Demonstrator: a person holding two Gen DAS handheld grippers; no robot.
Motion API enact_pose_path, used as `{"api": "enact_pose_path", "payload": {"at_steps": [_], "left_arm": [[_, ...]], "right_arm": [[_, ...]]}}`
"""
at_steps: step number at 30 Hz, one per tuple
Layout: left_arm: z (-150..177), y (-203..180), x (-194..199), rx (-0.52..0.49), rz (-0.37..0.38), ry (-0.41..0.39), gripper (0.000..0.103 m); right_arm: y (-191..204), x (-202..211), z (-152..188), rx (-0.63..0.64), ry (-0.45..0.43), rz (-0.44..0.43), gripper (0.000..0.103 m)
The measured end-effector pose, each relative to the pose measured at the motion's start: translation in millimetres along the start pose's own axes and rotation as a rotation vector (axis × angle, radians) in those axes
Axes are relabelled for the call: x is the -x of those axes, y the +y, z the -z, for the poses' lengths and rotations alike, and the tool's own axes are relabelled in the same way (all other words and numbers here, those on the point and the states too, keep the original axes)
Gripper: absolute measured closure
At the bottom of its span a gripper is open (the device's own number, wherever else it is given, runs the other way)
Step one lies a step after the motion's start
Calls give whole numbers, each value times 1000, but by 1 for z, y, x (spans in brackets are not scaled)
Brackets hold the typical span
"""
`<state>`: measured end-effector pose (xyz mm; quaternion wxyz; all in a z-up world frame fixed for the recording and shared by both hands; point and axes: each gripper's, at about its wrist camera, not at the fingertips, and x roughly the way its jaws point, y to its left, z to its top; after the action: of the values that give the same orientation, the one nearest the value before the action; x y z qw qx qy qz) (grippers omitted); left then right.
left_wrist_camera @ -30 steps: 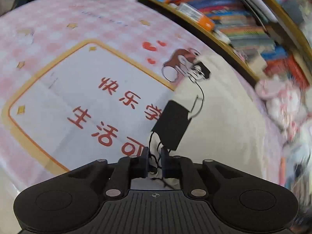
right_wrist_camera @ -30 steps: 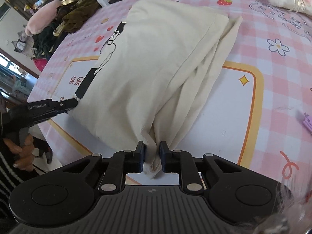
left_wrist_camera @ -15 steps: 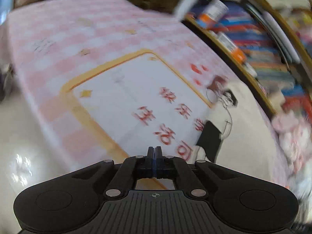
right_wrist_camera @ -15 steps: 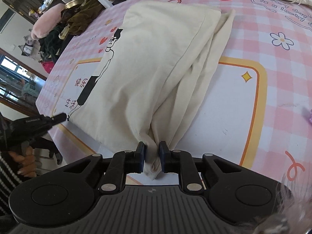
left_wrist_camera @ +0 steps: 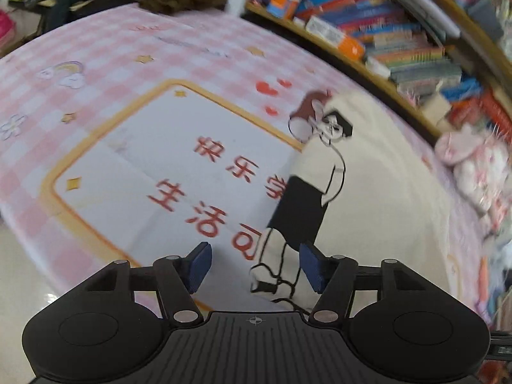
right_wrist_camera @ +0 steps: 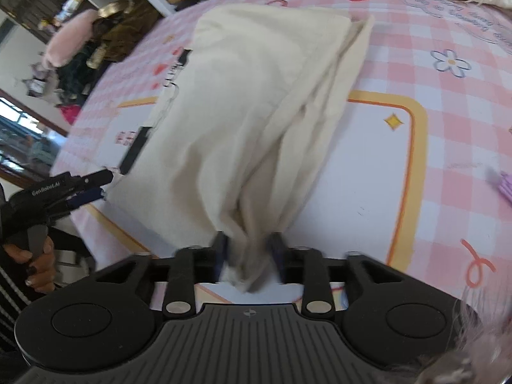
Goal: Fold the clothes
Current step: 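Hold the folded end with the right tool while the left tool pinches the fold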
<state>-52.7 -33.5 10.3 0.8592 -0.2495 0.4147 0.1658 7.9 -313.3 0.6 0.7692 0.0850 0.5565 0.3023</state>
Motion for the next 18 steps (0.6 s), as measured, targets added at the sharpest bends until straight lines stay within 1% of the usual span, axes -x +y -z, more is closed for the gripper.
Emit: {"api": "enact_pose_path", "payload": {"at_steps": [1,2,3,4,5,6,7,10,14,16,18], "left_arm": [[-1,-4,-2,-9,-12,7,53],[-2,-9,-4,-25,-13,19,60],[-2,-12,-6,-31,5,36,81],[-2,-12,-8,-11,34,53,90],[-1,-10,-9,16,52,52,93],[1,-9,-4,23,67,27,97],[3,-8,3,20,82,-6,97],[9,-7,27,-11,121,-90,98],[13,11,32,-10,89,-79,97],[16,26,29,36,67,-67,97],[19,39,27,83,42,-61,97]], "right_arm": [[0,0,1,-3,-2,-1,74],[0,1,2,-5,-5,-4,78],[0,1,3,-11,-4,-13,81],[-1,1,4,-13,-3,-17,83],[0,1,4,-13,-5,-14,84],[1,0,4,-13,-7,-9,85],[1,0,5,-22,-14,-8,87],[0,0,7,-53,-34,-6,88],[6,-5,7,-43,-36,-25,88],[14,-10,6,-17,-31,-35,88],[32,-16,7,59,-44,-17,88]]}}
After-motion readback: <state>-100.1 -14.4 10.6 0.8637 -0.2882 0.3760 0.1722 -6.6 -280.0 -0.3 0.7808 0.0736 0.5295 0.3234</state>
